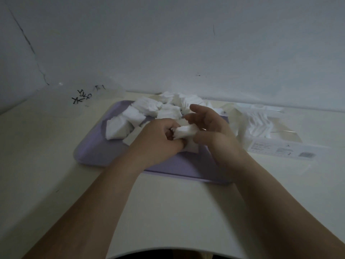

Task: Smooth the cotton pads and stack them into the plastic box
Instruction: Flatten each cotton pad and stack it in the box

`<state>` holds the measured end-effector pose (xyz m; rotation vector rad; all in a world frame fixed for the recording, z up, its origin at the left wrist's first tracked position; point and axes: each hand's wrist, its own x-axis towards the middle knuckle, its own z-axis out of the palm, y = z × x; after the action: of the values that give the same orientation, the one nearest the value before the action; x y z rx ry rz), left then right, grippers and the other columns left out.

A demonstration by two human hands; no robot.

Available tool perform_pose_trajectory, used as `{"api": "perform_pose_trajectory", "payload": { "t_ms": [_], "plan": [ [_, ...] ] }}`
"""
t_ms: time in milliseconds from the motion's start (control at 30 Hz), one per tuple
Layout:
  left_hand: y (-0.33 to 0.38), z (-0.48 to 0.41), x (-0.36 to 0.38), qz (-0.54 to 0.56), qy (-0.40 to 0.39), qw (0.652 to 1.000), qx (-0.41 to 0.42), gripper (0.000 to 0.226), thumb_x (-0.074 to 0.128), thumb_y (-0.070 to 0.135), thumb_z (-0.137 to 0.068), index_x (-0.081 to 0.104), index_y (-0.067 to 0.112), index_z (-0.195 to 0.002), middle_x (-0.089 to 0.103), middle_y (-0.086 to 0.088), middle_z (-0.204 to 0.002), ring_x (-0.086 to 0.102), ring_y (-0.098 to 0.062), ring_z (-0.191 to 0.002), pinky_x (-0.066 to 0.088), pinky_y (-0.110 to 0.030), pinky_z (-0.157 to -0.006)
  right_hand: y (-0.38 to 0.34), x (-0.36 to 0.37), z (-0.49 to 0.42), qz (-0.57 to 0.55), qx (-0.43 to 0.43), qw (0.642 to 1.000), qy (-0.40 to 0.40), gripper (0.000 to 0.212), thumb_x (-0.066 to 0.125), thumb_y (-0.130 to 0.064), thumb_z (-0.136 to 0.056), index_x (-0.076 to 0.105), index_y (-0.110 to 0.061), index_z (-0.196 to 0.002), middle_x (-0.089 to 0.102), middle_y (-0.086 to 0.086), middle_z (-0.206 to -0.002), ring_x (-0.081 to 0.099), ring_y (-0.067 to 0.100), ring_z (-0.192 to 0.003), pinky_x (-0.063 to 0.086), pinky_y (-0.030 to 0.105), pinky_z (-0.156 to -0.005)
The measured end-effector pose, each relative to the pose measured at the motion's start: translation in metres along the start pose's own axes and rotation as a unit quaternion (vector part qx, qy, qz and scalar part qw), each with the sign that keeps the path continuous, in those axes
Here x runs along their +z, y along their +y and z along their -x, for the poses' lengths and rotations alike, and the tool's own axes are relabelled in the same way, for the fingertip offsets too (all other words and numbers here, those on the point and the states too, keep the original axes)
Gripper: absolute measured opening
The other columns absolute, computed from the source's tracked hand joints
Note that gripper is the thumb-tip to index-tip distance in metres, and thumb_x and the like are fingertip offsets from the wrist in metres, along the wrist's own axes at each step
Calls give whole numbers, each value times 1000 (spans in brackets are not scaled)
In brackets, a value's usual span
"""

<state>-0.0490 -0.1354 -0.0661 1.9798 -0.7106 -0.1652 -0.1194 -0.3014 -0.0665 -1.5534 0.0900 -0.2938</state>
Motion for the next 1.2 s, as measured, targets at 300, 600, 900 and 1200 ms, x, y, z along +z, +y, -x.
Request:
{"api": "perform_pose_trajectory", "payload": {
  "t_ms": [300, 600, 900, 1200],
  "plan": [
    [6, 2, 3, 143, 55, 988, -9, 41, 70, 1, -88, 64, 31, -116, 70, 0, -83, 60, -19, -74, 48, -26, -63, 0, -12, -3, 113, -22, 987, 111, 39, 80, -27, -74, 73, -24, -113, 79, 0, -100, 74, 15, -90, 61, 45, -92],
    [30, -10, 36, -66, -8, 988, 140, 16, 73, 5, -88, 77, 17, -99, 71, 5, -99, 68, -5, -86, 50, -13, -73, -30, -62, -8, 144, -126, 923, 334, 34, 70, -24, -93, 65, -22, -126, 62, -17, -95, 61, -3, -65, 46, 10, -67],
    [57, -52, 82, -234, -80, 957, 151, 29, 71, 21, -84, 66, 28, -111, 62, 17, -101, 64, -9, -84, 51, -25, -69, -26, -59, -10, 122, -120, 931, 322, 30, 71, -22, -93, 66, -24, -122, 65, -19, -101, 70, 15, -92, 58, 31, -84],
    [42, -73, 100, -380, -70, 917, 97, 32, 39, 51, -81, 58, 26, -89, 66, 1, -86, 65, -28, -78, 48, -34, -64, -26, -55, -9, 113, -115, 935, 315, 30, 70, -20, -93, 66, -22, -123, 65, -17, -97, 70, 17, -93, 57, 34, -90]
  ]
}}
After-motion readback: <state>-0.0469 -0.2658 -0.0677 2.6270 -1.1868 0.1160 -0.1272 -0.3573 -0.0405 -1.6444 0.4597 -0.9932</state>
